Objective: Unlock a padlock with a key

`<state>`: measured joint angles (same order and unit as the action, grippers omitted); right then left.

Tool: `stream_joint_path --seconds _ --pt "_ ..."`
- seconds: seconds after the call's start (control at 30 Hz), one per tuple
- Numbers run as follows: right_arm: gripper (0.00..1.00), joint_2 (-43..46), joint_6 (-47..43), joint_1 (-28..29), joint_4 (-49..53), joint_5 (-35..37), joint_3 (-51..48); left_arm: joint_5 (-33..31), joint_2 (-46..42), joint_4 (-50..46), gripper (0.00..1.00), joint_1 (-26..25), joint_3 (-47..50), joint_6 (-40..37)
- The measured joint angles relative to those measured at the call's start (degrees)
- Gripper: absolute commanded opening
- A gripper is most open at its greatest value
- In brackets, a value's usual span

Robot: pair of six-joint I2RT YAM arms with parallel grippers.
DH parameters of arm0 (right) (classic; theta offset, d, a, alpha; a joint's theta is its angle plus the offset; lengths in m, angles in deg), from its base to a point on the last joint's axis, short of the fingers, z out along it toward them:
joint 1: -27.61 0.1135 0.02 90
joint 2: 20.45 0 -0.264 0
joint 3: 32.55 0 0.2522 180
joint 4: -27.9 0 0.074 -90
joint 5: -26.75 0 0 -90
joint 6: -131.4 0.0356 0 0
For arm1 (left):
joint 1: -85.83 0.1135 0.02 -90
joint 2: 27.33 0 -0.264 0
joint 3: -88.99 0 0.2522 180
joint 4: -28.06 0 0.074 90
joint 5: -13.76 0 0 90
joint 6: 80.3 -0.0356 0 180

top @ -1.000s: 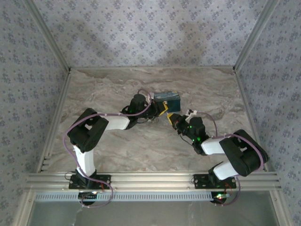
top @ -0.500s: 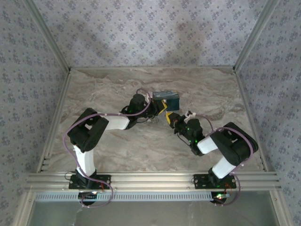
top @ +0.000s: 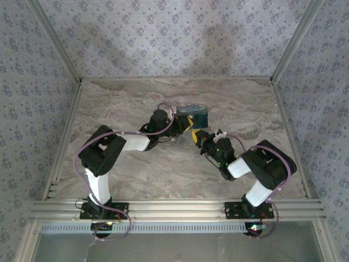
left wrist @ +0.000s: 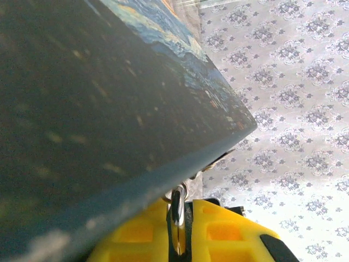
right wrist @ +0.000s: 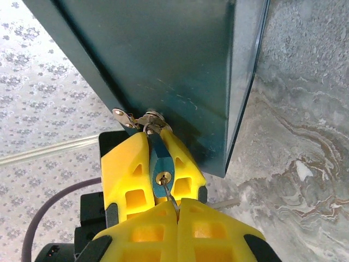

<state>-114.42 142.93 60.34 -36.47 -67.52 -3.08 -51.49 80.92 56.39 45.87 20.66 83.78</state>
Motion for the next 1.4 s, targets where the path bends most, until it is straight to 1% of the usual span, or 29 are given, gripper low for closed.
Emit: stream_joint_path --seconds 0.3,0.4,0.57,0.83,1.4 --pt "0.00 -1.88 1.55 -0.26 -0.37 0.09 1.84 0.28 0.00 0.63 0.02 0.02 0.33 0.35" --pt "0.00 -3.58 0.94 -0.55 -0.76 -0.83 3.37 -0.48 0.00 0.59 0.00 0.46 0.35 0.39" --pt "0.00 -5.38 -0.87 -1.25 -0.66 -2.45 5.46 -1.64 0.00 0.87 0.00 1.03 0.44 0.42" --pt "0.00 -5.49 -2.36 -1.64 -0.17 -4.13 5.57 -1.70 0.00 1.95 0.00 1.03 1.42 0.42" --pt "0.00 -5.44 -3.61 -1.75 0.50 -4.57 5.95 -1.92 0.00 2.14 0.00 1.03 1.53 0.35"
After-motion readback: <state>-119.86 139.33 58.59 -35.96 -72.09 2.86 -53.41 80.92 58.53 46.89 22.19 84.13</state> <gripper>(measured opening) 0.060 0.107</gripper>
